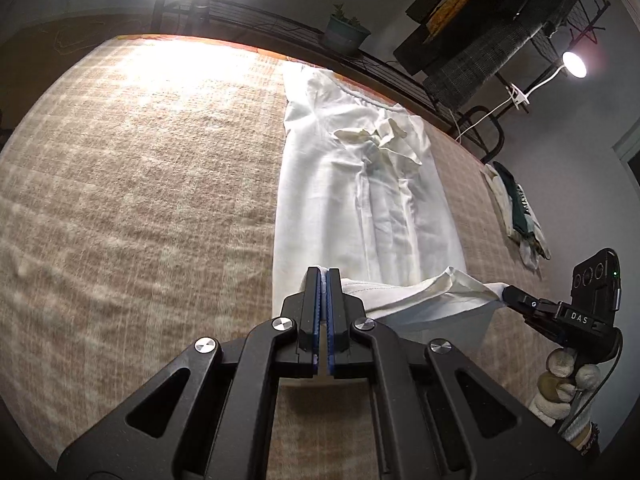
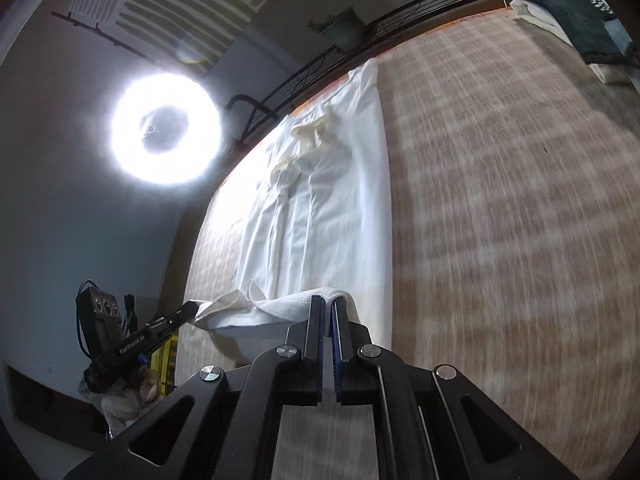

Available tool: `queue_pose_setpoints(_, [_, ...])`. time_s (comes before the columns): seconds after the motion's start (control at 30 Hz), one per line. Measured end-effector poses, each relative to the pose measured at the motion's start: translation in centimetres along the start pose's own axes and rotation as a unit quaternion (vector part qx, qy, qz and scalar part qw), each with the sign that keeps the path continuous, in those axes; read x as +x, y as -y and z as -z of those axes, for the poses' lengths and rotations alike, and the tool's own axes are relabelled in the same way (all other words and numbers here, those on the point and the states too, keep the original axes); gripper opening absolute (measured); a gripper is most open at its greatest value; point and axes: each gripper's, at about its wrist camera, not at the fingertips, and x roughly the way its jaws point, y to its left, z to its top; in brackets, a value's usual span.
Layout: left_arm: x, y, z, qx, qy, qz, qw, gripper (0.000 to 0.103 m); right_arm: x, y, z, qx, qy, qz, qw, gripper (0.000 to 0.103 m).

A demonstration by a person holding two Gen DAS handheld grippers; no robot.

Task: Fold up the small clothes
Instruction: 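Fold the hem end up toward the collar with both tools and release, then move both open tools to the collar end of the shirt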

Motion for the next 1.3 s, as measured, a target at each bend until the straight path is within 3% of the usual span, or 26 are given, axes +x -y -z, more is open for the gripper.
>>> queue_pose_setpoints(0.3, [3.0,-1.1,-0.8,-0.014,-0.015,-0.012,0.9997,0.0,3.0,0.7,-1.5,-0.003,-0.013,0.027,1.0,0.001])
queue_pose_setpoints(0.43, [2.9,-1.3,-1.4,-0.012,0.005,-0.029,0.9995,0.0,4.0,0.8,-1.9,-0.007,-0.019,0.047,0.999,0.006])
queue_pose_setpoints(0.47, [2.7,-1.4,-1.6,-0.011,0.01,-0.033,0.9993,0.004,4.2,0.7,-2.1,-0.011,-0.018,0.051,0.998,0.008])
queue_pose_setpoints(0.53, [1.9,-1.7,-2.0,-0.014,0.022,-0.034,0.9991,0.02,4.0,0.1,-2.4,-0.029,-0.01,0.06,0.998,0.027])
queue_pose_setpoints(0.7, [0.2,-1.0,-1.4,0.024,0.045,-0.037,0.998,0.024,2.5,-2.5,-2.0,-0.106,0.0,0.07,0.992,0.027])
queue_pose_setpoints(0.83, [0.7,0.0,0.1,0.06,0.014,-0.029,0.9977,0.024,3.4,-3.1,-1.0,-0.137,-0.034,0.054,0.988,0.024])
queue_pose_setpoints(1.07, [3.7,0.5,1.6,0.077,-0.047,-0.033,0.9954,0.024,6.4,-2.7,0.3,-0.158,-0.089,0.068,0.981,0.023])
queue_pose_setpoints(1.3, [5.7,1.6,-0.1,0.078,-0.048,-0.049,0.9946,0.024,7.4,-2.8,-2.0,-0.167,-0.077,0.094,0.978,0.024])
